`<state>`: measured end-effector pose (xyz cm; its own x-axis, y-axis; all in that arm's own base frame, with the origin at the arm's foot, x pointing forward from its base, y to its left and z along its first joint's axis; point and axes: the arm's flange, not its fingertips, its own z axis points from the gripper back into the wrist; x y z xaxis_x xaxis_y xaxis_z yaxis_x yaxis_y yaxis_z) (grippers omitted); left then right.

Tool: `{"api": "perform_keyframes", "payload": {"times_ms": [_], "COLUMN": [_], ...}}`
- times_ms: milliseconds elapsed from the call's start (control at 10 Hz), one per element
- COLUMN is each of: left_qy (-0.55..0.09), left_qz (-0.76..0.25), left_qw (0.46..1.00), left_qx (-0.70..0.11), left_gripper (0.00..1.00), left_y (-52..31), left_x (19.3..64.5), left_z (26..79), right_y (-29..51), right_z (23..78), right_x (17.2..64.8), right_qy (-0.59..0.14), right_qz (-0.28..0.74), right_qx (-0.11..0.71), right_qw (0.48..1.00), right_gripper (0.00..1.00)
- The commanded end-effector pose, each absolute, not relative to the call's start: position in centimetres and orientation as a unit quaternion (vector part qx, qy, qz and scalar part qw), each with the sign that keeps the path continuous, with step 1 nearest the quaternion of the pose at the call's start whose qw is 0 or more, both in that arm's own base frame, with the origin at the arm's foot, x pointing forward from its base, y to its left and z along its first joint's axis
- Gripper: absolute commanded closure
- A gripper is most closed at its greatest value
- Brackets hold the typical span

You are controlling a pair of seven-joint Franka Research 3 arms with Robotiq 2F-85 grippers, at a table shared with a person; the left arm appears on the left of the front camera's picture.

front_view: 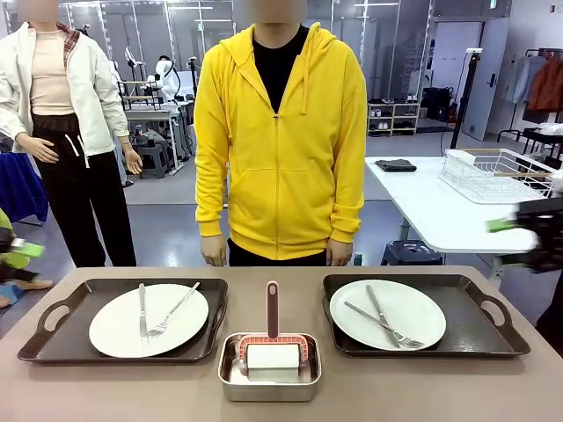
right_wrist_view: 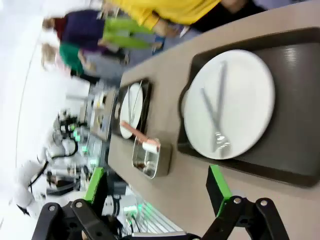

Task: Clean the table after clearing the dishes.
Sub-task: When the left (or right) Handle tray is removed, use the left hand (or right hand) to clean the left (or right) side of the table with the Lint Roller.

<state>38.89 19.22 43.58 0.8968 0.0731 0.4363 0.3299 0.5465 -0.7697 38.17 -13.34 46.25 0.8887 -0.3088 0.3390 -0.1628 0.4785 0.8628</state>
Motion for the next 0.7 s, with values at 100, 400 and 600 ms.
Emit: {"api": "perform_keyframes", "payload": {"times_ms": [100,400,600], "left_qy": [-0.239,-0.29,-0.267], "left_qz": [0.03,0.08,0.061], "left_qw": [0.848,0.829,0.849], "left_qx": [-0.472,-0.471,-0.451], "left_gripper": [0.0,0.0,0.0], "left_y": [27.4,30.7,30.6], "left_x": [35.8,33.6,33.2], "left_z": [45.6,45.4,45.4], "right_y": [-21.0,-24.4,-24.7], "right_z": [44.7,44.0,44.1], "right_x": [32.4,29.5,29.9], "right_qy": [-0.289,-0.307,-0.301], "right_qz": [-0.121,-0.189,-0.175], "right_qx": [0.517,0.492,0.516], "right_qw": [0.796,0.792,0.782], "right_gripper": [0.0,0.0,0.0]}}
